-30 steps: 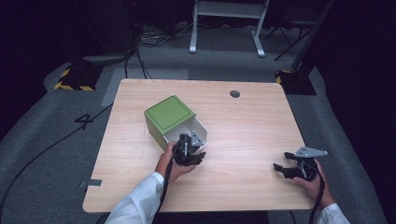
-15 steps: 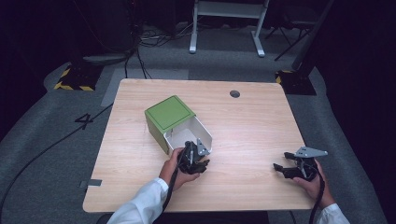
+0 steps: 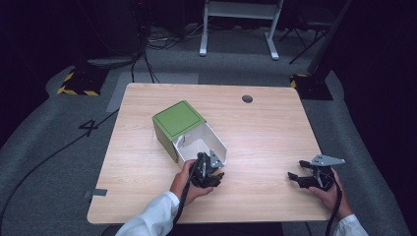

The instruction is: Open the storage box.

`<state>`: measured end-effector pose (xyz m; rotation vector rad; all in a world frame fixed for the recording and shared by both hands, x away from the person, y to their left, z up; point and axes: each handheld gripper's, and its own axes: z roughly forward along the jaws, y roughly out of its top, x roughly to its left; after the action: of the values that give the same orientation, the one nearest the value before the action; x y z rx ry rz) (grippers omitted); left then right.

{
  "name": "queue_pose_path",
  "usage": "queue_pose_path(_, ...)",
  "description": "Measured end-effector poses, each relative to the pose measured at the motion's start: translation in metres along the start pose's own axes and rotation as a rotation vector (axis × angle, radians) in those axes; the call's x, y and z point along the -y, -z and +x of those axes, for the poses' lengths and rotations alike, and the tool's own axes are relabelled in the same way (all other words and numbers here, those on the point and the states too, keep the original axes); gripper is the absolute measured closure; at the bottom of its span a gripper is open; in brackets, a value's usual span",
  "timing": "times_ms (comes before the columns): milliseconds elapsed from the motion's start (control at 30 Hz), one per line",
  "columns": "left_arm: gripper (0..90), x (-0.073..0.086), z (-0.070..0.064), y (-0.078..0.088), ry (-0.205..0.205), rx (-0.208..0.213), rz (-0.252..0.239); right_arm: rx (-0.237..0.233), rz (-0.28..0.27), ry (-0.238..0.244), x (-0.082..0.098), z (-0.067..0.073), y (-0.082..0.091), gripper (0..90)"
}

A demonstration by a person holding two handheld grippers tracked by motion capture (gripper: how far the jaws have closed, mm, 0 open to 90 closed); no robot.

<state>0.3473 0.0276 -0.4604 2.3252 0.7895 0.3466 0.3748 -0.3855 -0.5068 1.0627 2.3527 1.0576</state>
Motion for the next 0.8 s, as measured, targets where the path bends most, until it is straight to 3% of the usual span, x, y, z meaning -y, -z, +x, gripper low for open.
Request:
queue_pose_path(67, 53.4, 0.0, -0.001, 0.001, 0.005, 0.003, -0.005, 0.0, 0.0, 0.0, 0.0, 0.0, 0.0, 22.4)
queue_pose_path(200, 44.4, -0.001, -0.004, 0.002, -0.005, 0.01, 0.002, -0.001, -0.001, 0.0, 0.0, 0.0, 0.0, 22.4)
queue_pose_path(267, 40.0, -0.002, -0.006, 0.004, 0.003, 0.011, -0.01, -0.001, 0.0, 0.0, 0.0, 0.0, 0.0, 22.4)
queue_pose_path(467, 28.7, -0.008, -0.009, 0.017, -0.026, 0.031, -0.065, 0.0, 0.0, 0.0, 0.0, 0.0, 0.0, 22.4)
queue_pose_path(700, 25.9, -0.015, -0.009, 0.037, -0.078, 0.026, -0.116, 0.0, 0.0, 0.0, 0.0, 0.0, 0.0, 22.4)
queue_pose_path(800, 25.6, -0.015, -0.006, 0.042, -0.079, 0.024, -0.129, 0.0, 0.0, 0.0, 0.0, 0.0, 0.0, 22.4)
